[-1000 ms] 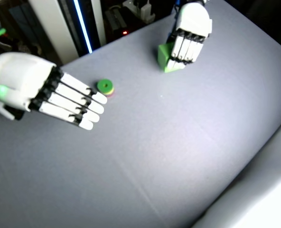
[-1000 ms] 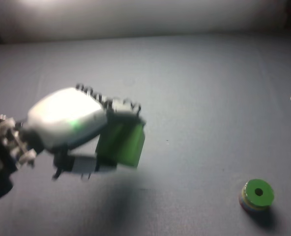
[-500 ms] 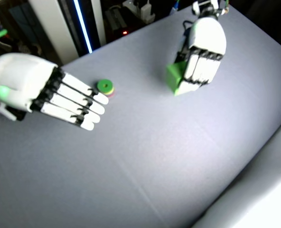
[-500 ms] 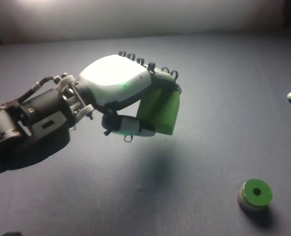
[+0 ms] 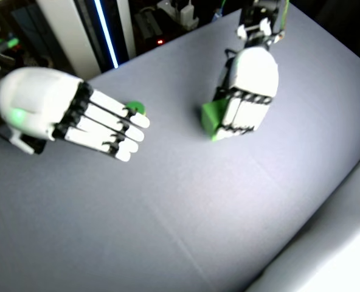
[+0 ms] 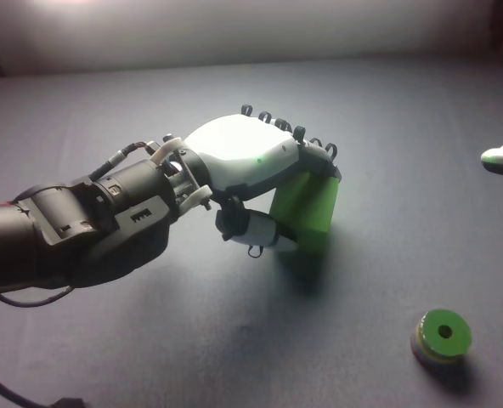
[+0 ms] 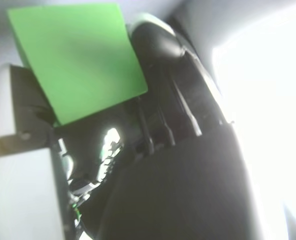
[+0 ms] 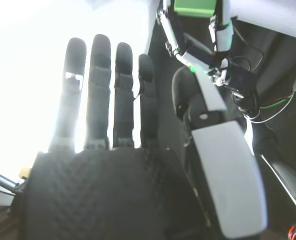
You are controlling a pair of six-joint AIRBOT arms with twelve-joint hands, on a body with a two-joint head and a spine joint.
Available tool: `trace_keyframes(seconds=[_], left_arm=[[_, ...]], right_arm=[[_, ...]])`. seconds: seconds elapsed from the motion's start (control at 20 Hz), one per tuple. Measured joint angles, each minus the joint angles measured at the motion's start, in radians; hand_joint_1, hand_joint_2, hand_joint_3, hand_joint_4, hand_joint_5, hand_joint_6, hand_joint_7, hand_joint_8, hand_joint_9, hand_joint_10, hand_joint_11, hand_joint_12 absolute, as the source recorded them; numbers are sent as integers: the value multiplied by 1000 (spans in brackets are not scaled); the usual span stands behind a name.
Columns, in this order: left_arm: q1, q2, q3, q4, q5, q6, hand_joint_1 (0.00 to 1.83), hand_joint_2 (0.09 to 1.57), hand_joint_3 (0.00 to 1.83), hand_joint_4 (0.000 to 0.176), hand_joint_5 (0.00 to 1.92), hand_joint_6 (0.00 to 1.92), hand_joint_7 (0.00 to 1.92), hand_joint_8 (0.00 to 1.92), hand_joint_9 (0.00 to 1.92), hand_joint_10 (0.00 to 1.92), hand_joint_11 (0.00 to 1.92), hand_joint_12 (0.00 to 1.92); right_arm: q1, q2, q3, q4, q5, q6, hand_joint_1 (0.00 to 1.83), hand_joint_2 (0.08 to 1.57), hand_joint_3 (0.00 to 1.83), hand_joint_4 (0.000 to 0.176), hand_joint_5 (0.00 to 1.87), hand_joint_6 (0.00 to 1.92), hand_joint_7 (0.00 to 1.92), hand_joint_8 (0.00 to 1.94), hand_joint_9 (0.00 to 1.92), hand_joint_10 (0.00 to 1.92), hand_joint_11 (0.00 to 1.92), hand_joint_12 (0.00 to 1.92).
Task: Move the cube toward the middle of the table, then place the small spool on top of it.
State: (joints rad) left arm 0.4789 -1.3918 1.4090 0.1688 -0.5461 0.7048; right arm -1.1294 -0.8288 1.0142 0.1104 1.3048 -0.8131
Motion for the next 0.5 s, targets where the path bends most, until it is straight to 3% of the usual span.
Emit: trace_keyframes(seconds=[0.1, 0.15, 0.2, 0.25, 0.3, 0.4, 0.45, 0.5], left_arm=[[8, -2, 5, -4, 2, -2, 1293, 1050, 0, 0, 1229, 268, 1120, 998, 1112, 772, 854, 1297], [15, -2, 7, -16, 7, -8, 1196, 1053, 12, 0, 1111, 696, 979, 591, 1034, 630, 777, 1345], [15, -2, 7, -18, 8, -7, 1196, 1053, 12, 0, 1111, 696, 979, 591, 1034, 630, 777, 1345], [15, -1, 10, -14, 10, -7, 1047, 1032, 3, 0, 857, 247, 853, 324, 880, 590, 611, 1370], [15, -1, 10, -13, 10, -5, 983, 1027, 1, 0, 800, 62, 815, 148, 796, 534, 495, 1350], [15, 0, 10, -13, 16, -3, 907, 1010, 0, 0, 588, 2, 572, 7, 604, 119, 285, 932], [16, 0, 10, -11, 21, -3, 881, 996, 0, 18, 530, 0, 507, 1, 566, 38, 276, 783], [16, 0, 10, -8, 24, -3, 856, 993, 0, 22, 462, 0, 423, 0, 490, 7, 249, 669]], right_arm=[[0, 0, 1, -3, 2, 0, 764, 1394, 0, 0, 548, 3, 639, 6, 701, 5, 379, 766], [3, -1, 1, -3, 1, 0, 688, 1406, 0, 0, 525, 0, 617, 1, 663, 0, 319, 802], [3, -1, 1, -4, 0, 0, 688, 1406, 0, 0, 525, 0, 617, 1, 663, 0, 319, 802], [3, -2, 1, -3, 1, 0, 660, 1411, 2, 0, 521, 0, 610, 0, 651, 1, 305, 811], [3, -2, 1, -7, 2, 0, 648, 1414, 0, 0, 519, 0, 607, 0, 644, 0, 280, 847], [3, -2, 1, -6, 2, 0, 648, 1410, 0, 0, 532, 0, 629, 1, 670, 4, 258, 943], [3, -2, 1, -6, 2, 0, 668, 1406, 0, 0, 537, 2, 637, 2, 680, 5, 267, 947], [3, -2, 1, -7, 2, 0, 670, 1407, 0, 0, 539, 2, 647, 5, 689, 8, 283, 949]])
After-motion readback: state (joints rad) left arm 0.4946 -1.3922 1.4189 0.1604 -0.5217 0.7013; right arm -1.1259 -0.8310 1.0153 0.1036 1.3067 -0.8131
